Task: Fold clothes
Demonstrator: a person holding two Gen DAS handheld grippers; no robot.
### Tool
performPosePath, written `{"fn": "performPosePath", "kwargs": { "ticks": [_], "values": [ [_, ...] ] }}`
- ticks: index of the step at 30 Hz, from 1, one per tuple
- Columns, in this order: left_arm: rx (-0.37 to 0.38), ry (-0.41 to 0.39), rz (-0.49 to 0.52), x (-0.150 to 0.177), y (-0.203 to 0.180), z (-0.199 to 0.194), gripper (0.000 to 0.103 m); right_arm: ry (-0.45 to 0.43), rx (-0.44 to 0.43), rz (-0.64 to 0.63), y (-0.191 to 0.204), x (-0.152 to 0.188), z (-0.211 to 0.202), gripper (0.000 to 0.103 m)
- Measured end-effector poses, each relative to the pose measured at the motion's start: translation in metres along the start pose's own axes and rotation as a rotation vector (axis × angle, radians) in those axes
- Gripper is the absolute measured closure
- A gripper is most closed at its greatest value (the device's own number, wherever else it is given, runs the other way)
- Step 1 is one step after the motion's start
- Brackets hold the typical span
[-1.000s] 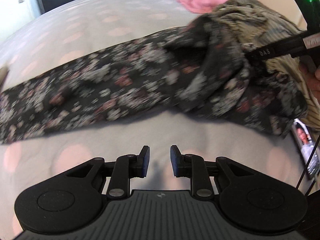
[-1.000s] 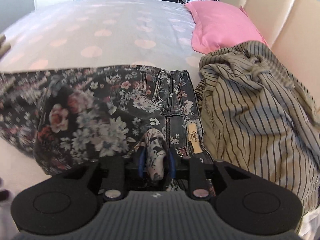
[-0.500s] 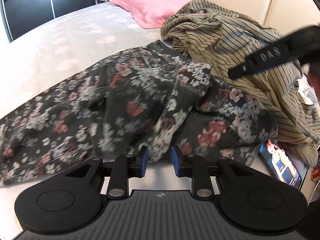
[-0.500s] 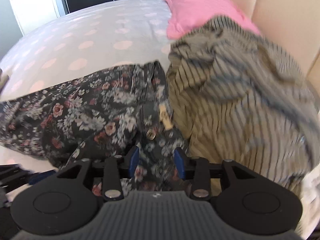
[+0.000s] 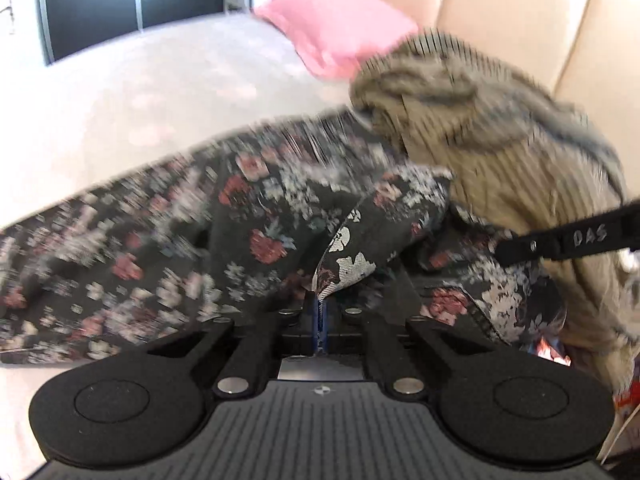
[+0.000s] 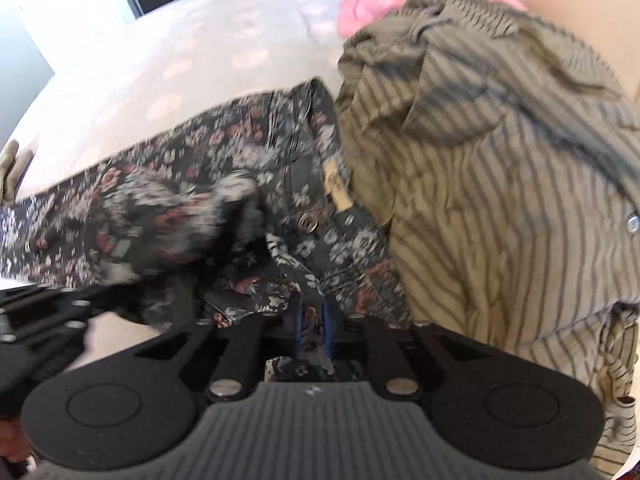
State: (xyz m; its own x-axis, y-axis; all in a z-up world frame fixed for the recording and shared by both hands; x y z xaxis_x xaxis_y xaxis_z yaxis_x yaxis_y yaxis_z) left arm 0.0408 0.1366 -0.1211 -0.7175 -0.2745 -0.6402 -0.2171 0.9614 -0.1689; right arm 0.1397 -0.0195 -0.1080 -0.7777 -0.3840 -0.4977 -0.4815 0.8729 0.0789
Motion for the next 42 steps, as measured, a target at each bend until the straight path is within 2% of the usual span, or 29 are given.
{"fn": "performPosePath", "kwargs": {
  "ticks": [3, 6, 9, 11, 14, 16, 18, 20, 25, 29, 31, 36, 39, 42],
  "values": [
    [0.000, -0.055, -0.070, -0.008, 0.018, -0.028, 0.103, -0.049, 0.033, 0.013, -0.005, -0.001, -0.010, 0.095],
    [-0.007, -0.112, -0.093, -0.020, 0.037, -0.068, 0.103, -0.099, 0.044, 0.030, -0.008, -0.008, -0.020, 0.095],
    [0.012, -0.146, -0.034, -0.034, 0.044, -0.112, 0.103, -0.132, -0.070, 0.060, -0.005, -0.012, -0.036, 0.095],
    [-0.001, -0.180, 0.029, -0.044, 0.040, -0.142, 0.103, -0.171, -0.114, 0.032, 0.007, -0.016, -0.047, 0.095],
    [-0.013, -0.246, 0.105, -0.061, 0.031, -0.178, 0.103, -0.240, -0.141, -0.022, 0.024, -0.020, -0.069, 0.095],
    [-0.016, -0.271, 0.123, -0.071, 0.026, -0.189, 0.103, -0.264, -0.134, -0.037, 0.030, -0.021, -0.076, 0.095],
    [-0.020, -0.285, 0.115, -0.076, 0.023, -0.186, 0.103, -0.266, -0.119, -0.037, 0.032, -0.024, -0.075, 0.095],
    [-0.023, -0.265, 0.105, -0.077, 0.022, -0.170, 0.103, -0.245, -0.083, -0.020, 0.026, -0.025, -0.069, 0.095],
    [-0.051, -0.144, 0.089, -0.067, 0.025, -0.116, 0.102, -0.174, -0.012, 0.033, 0.003, -0.022, -0.044, 0.095],
    [-0.084, -0.065, 0.098, -0.054, 0.028, -0.086, 0.100, -0.144, 0.038, 0.018, -0.003, -0.019, -0.028, 0.095],
    [-0.103, -0.037, 0.102, -0.043, 0.031, -0.083, 0.085, -0.145, 0.059, -0.005, -0.001, -0.019, -0.024, 0.095],
    [-0.085, -0.032, 0.062, -0.021, 0.026, -0.085, 0.063, -0.146, 0.075, -0.026, 0.002, -0.019, -0.022, 0.095],
    [-0.063, -0.027, -0.004, -0.008, 0.020, -0.089, 0.063, -0.140, 0.080, -0.026, 0.002, -0.019, -0.020, 0.095],
    [0.004, -0.005, -0.079, 0.009, 0.012, -0.092, 0.063, -0.135, 0.081, -0.022, 0.002, -0.018, -0.020, 0.095]
  ]
}}
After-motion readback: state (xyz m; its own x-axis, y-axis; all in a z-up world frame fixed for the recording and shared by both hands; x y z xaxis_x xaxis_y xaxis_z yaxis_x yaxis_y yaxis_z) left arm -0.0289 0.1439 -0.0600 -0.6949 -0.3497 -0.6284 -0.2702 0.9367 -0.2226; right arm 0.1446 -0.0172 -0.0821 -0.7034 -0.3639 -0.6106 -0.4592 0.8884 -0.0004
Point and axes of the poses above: each gripper's, at about its wrist camera, not at the fingertips, and z roughly the way its jaws point, y to its left, x to its underside, the point moved 5 cm from there along z, roughly the way its jaws point, and after that the axes turned 5 degrees about x, right-handed, at the moved point
